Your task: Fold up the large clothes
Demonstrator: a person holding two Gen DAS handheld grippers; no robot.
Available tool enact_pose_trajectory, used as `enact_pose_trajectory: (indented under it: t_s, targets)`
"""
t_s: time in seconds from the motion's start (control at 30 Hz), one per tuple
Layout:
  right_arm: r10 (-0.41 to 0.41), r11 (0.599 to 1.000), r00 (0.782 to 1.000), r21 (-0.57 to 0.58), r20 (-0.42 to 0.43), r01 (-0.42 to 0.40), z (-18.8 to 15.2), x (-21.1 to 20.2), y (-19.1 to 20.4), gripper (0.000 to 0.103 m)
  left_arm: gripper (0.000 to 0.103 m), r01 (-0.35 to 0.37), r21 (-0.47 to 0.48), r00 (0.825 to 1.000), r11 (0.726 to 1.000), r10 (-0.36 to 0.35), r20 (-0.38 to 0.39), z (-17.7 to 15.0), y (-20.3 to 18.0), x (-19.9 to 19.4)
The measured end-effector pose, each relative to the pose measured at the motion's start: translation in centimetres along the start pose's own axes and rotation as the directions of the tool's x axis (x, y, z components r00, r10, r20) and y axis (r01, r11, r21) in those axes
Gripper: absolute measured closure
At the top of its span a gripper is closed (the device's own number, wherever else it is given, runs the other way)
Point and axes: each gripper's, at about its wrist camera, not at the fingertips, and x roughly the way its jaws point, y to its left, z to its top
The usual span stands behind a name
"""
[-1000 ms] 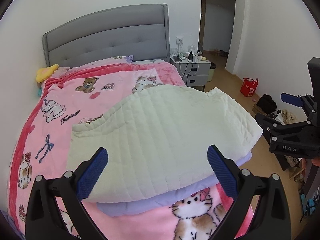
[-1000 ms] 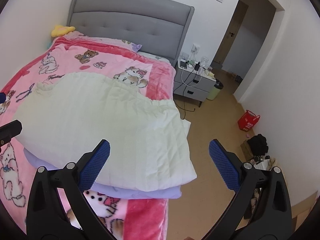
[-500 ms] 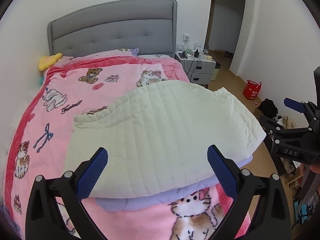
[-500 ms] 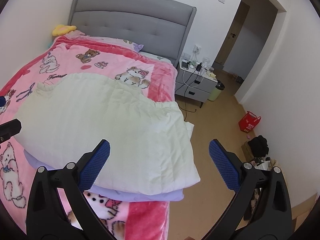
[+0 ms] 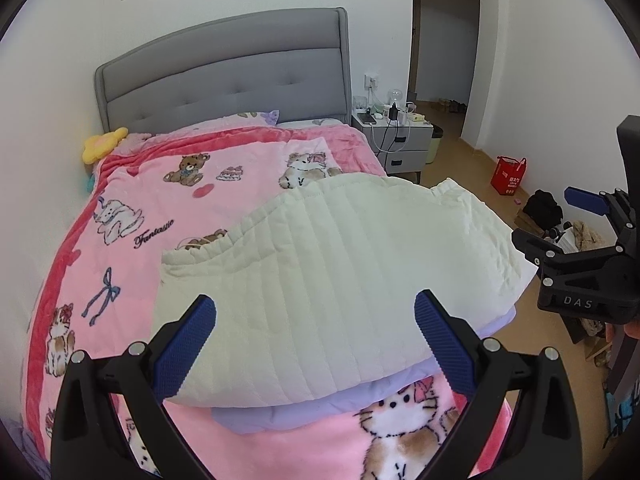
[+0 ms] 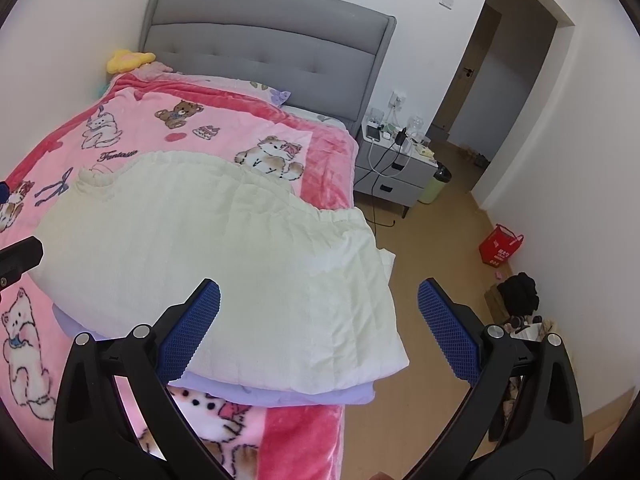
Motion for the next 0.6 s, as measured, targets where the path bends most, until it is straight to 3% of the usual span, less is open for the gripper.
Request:
enact_pose_trajectory:
  t_s: [0.6]
  targets:
    - [0.002, 1.000, 1.000, 0.004, 0.013, -0.002, 0.8, -0.6, 0.3, 0.008, 0.005, -0.002, -0.018, 1.000, 1.000, 0.002, -0.013, 0.8, 1.1, -0.8]
